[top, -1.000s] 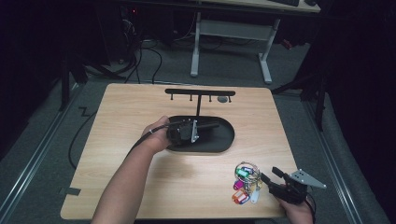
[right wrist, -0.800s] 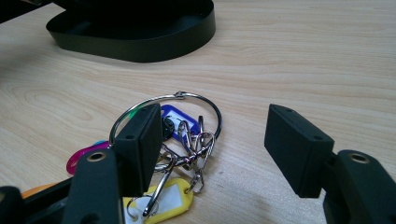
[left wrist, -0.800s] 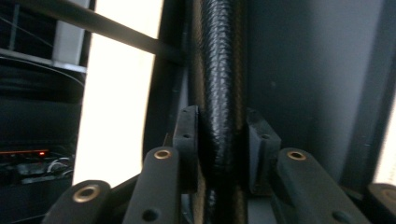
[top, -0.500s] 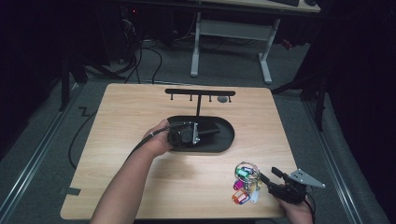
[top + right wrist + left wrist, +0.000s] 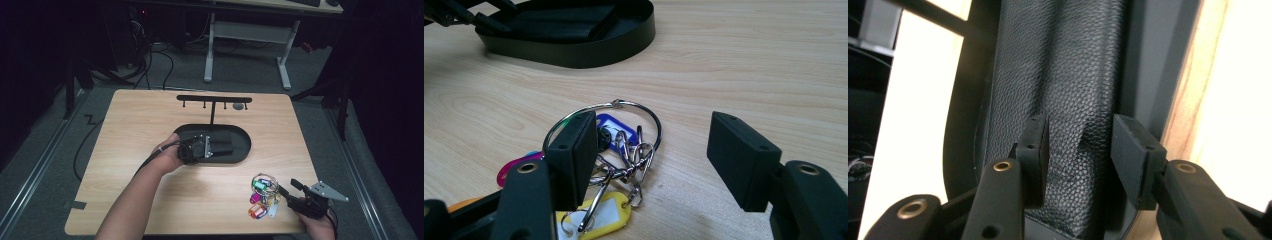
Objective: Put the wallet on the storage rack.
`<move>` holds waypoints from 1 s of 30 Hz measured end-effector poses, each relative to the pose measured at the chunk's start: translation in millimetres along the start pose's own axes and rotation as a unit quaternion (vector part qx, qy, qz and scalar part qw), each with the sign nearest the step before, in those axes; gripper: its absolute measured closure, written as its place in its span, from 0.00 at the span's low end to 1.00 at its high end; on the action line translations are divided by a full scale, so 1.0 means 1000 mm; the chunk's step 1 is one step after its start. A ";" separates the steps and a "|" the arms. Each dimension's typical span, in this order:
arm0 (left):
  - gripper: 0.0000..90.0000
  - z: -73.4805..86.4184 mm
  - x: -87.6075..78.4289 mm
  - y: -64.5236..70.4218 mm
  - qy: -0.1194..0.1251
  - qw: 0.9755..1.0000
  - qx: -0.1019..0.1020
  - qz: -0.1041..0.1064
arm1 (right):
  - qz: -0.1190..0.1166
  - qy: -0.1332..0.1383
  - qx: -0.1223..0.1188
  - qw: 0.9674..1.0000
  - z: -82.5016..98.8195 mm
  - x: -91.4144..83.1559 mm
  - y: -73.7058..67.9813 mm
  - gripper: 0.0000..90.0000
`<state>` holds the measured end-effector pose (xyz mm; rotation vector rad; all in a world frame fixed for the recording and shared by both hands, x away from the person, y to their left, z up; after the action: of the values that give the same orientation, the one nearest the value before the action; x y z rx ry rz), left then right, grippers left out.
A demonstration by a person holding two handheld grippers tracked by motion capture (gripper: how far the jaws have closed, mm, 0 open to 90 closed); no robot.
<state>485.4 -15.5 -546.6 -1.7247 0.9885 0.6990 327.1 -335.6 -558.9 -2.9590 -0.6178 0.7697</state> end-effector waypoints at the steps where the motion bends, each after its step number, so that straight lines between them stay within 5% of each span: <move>1: 0.66 0.001 -0.002 0.000 0.001 1.000 -0.003 -0.001 | 0.000 0.000 -0.001 1.000 0.000 0.000 0.000 0.41; 8: 0.65 0.008 -0.018 0.002 0.013 0.999 -0.035 -0.009 | 0.000 0.001 -0.003 1.000 -0.001 -0.001 0.000 0.41; 13: 0.65 0.014 -0.039 0.004 0.040 0.996 -0.075 -0.018 | 0.001 0.001 -0.005 1.000 -0.001 0.000 0.000 0.41; 16: 0.65 0.021 -0.052 0.008 0.064 0.991 -0.119 -0.007 | 0.002 -0.001 -0.009 1.000 -0.001 0.000 -0.002 0.41; 28: 0.63 0.057 -0.065 0.050 0.085 0.980 -0.180 0.027 | 0.001 -0.007 -0.012 1.000 0.001 0.001 -0.002 0.41; 29: 0.63 0.059 -0.065 0.055 0.089 0.978 -0.186 0.029 | 0.001 -0.007 -0.012 1.000 0.001 0.001 -0.003 0.41; 30: 0.61 0.066 -0.067 0.063 0.096 0.974 -0.204 0.035 | 0.000 -0.008 -0.013 1.000 0.001 0.001 -0.003 0.41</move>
<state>396.7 54.9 -544.6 -2.1551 1.0971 0.8370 326.3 -332.2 -560.5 -2.9791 -0.6349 0.7930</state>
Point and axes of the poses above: each handheld gripper's, and its own axes: x roughly forward along the jaws, z roughly out of its underside, y roughly to its right, the point moved 8 cm from there along x, roughly forward along the jaws, and after that the axes turned 2 degrees about z, right-handed, at the moved point
